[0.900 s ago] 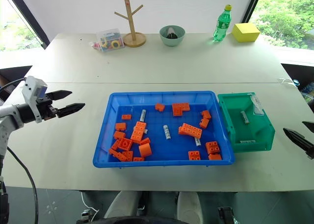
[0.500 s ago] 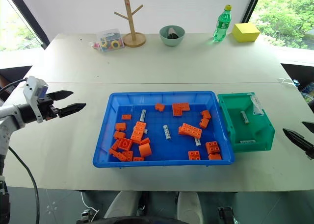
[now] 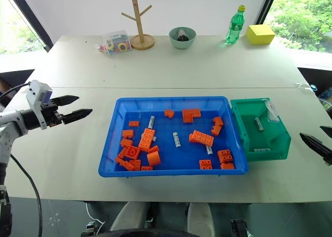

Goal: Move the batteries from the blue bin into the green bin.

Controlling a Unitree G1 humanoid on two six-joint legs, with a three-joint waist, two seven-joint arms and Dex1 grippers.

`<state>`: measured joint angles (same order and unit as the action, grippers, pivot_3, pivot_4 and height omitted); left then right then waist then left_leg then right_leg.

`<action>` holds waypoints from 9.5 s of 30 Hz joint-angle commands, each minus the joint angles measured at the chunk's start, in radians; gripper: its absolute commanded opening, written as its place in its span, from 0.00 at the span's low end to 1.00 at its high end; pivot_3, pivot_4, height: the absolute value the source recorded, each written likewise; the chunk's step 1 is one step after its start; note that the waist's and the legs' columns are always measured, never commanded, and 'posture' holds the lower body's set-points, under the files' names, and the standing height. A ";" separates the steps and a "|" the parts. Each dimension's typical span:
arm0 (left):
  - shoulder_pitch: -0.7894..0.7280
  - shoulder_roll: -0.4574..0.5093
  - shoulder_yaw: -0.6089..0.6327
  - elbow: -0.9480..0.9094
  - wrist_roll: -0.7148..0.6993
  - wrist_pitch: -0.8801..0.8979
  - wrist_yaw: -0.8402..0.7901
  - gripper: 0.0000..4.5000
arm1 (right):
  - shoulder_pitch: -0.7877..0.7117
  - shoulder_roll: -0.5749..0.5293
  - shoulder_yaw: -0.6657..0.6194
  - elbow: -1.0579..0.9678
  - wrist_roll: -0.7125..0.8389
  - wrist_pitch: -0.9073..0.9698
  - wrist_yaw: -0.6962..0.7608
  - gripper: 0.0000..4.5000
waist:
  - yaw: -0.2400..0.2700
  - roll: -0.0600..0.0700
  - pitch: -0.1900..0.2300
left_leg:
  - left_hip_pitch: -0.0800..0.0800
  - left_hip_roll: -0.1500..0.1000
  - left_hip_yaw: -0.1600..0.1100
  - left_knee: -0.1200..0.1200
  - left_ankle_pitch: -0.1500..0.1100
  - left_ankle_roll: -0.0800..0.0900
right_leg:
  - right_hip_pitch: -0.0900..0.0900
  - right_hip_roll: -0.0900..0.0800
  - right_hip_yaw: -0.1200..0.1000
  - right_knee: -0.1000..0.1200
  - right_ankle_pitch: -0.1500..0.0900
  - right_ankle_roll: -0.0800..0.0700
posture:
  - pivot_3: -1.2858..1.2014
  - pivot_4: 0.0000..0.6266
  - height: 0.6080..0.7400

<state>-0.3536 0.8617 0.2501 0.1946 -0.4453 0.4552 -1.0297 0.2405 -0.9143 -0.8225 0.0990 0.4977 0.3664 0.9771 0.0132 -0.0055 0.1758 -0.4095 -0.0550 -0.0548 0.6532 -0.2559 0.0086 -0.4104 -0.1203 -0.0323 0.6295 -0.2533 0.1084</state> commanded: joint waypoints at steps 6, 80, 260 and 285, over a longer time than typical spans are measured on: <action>-0.021 -0.006 0.031 -0.164 -0.113 0.108 -0.012 1.00 | -0.156 -0.141 0.041 -0.109 0.109 0.134 0.053 0.77 | -0.005 0.000 0.000 | 0.000 0.000 0.000 0.001 0.000 0.000 | 0.000 0.000 0.000 0.001 0.000 0.000 | 0.52 0.24 0.72; 0.349 0.228 0.118 -0.568 -0.268 0.227 -0.253 1.00 | -1.502 0.756 1.483 0.749 -0.695 -0.842 0.533 0.77 | -0.059 0.002 0.003 | -0.015 -0.001 -0.002 0.008 0.011 -0.018 | -0.024 0.007 0.002 0.021 0.008 0.002 | 0.52 0.24 0.72; 0.072 0.087 -0.038 -0.307 -0.180 -0.024 -0.374 0.59 | -1.132 0.644 1.418 -0.019 -0.402 0.618 -0.103 0.09 | -0.055 0.000 0.002 | -0.015 0.000 -0.003 0.009 0.010 -0.015 | -0.025 0.007 0.002 0.026 0.007 0.000 | 0.52 0.24 0.72; 0.052 0.094 -0.056 -0.274 -0.160 -0.022 -0.418 0.99 | -1.090 -0.030 0.883 -0.390 -0.244 0.828 -0.031 0.08 | -0.024 0.000 0.003 | -0.017 -0.001 -0.002 0.009 0.008 -0.012 | -0.023 0.006 0.001 0.021 0.006 0.001 | 0.52 0.24 0.72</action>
<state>-0.3021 0.9411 0.1707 -0.0771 -0.6002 0.4491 -1.4381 -0.8818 -0.8967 0.1092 -0.2535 0.2476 1.2184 0.9313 -0.0104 -0.0053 0.1787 -0.4262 -0.0555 -0.0572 0.6622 -0.2485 -0.0023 -0.4329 -0.1147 -0.0318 0.6492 -0.2469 0.1090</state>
